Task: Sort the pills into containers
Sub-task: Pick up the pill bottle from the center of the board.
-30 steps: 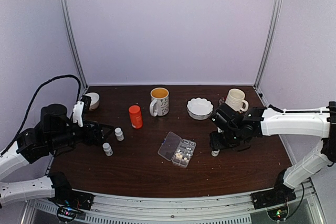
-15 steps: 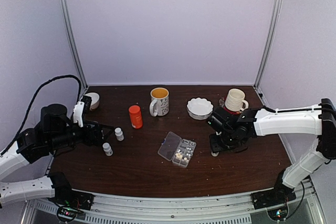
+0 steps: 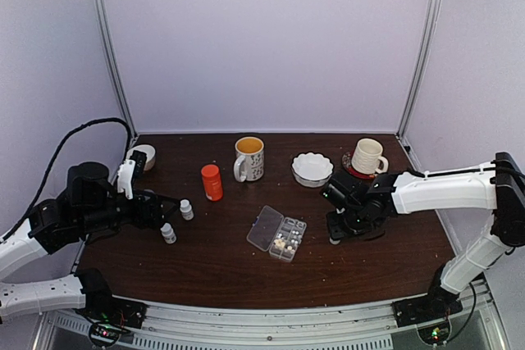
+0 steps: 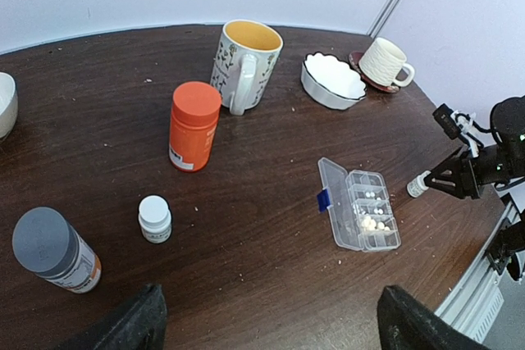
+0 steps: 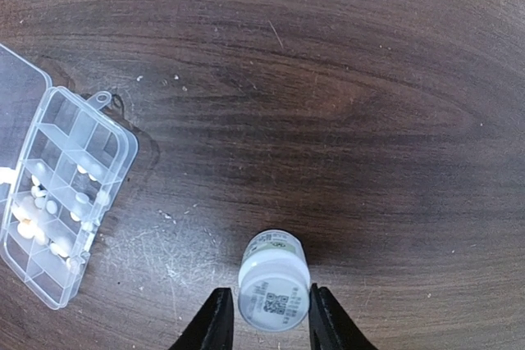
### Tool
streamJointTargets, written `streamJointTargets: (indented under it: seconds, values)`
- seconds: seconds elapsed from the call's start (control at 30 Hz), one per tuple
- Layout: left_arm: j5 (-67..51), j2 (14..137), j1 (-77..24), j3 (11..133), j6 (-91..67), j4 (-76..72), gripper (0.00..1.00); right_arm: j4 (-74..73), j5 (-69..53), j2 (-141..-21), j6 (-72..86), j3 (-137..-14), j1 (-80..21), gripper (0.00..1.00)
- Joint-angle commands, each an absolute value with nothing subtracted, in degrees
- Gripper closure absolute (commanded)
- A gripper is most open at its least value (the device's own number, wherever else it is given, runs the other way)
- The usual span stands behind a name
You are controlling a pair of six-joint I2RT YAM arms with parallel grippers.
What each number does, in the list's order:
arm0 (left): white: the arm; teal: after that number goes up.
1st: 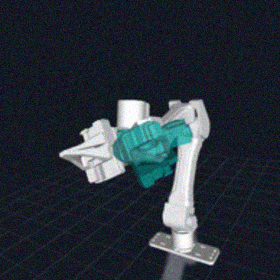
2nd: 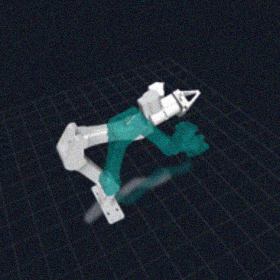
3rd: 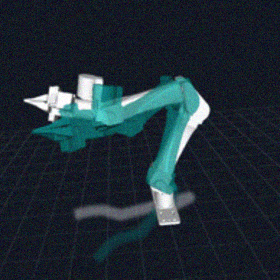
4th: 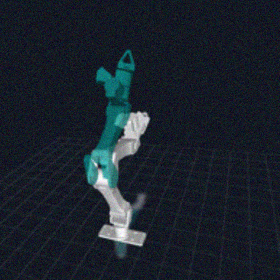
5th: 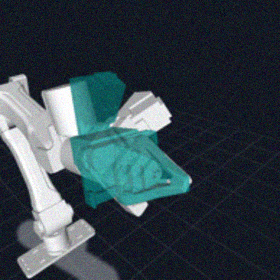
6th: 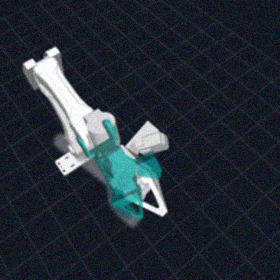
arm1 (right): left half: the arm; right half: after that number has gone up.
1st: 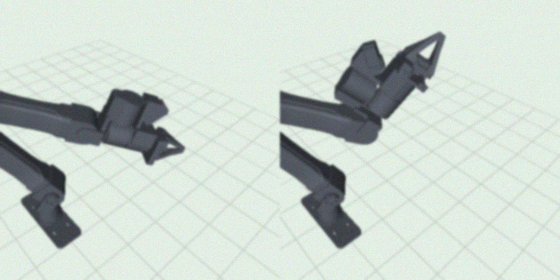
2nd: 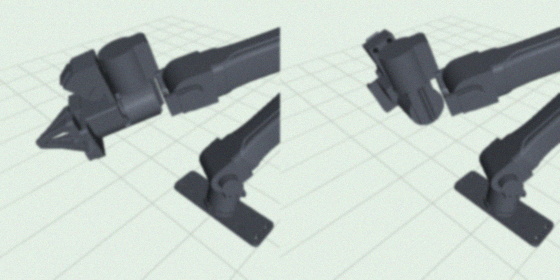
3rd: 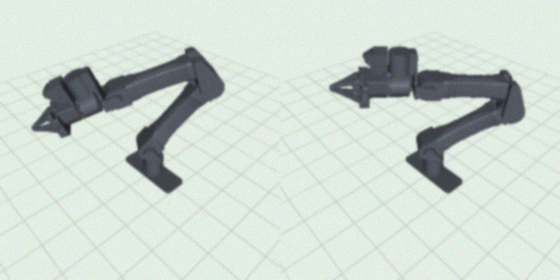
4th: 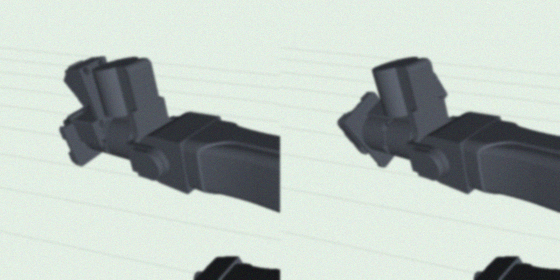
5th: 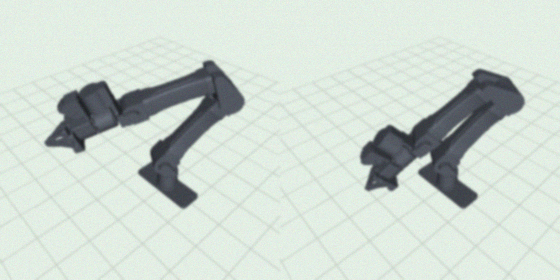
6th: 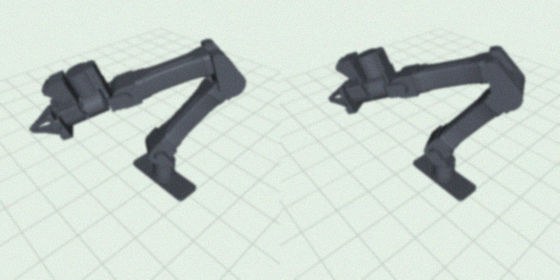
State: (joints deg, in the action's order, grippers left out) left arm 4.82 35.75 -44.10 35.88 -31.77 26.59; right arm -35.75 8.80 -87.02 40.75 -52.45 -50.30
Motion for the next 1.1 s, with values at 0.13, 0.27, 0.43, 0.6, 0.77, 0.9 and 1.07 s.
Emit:
streamJointTargets:
  seconds: [0.13, 0.27, 0.43, 0.6, 0.77, 0.9, 1.07]
  values:
    - [4.0, 36.2, -44.3, 36.1, -31.1, 24.0, 0.07, -34.8, 9.5, -87.9, 40.8, -52.2, -49.7, 0.65]
    - [3.9, 36.2, -44.3, 36.1, -31.0, 24.1, 0.07, -35.0, 9.7, -88.0, 40.7, -52.4, -49.7, 0.68]
    - [3.9, 36.2, -44.2, 35.8, -30.9, 24.1, 0.07, -35.1, 11.1, -86.8, 40.8, -52.9, -49.6, 0.83]
    - [4.0, 36.1, -44.3, 35.4, -31.0, 24.0, 0.07, -34.6, 9.7, -83.5, 40.1, -53.4, -49.6, 0.82]
    - [-2.7, 37.2, -44.3, 34.5, -29.1, 18.7, 0.1, -31.3, 2.5, -77.6, 37.0, -53.9, -49.7, 0.86]
    - [-10.4, 39.7, -44.9, 33.3, -27.5, 9.8, 0.14, -21.7, -9.2, -70.8, 35.3, -52.5, -49.7, 0.96]
    - [-7.1, 44.5, -52.3, 35.0, -19.5, -0.4, 0.16, -11.8, -18.1, -65.8, 39.0, -52.7, -49.8, 0.95]
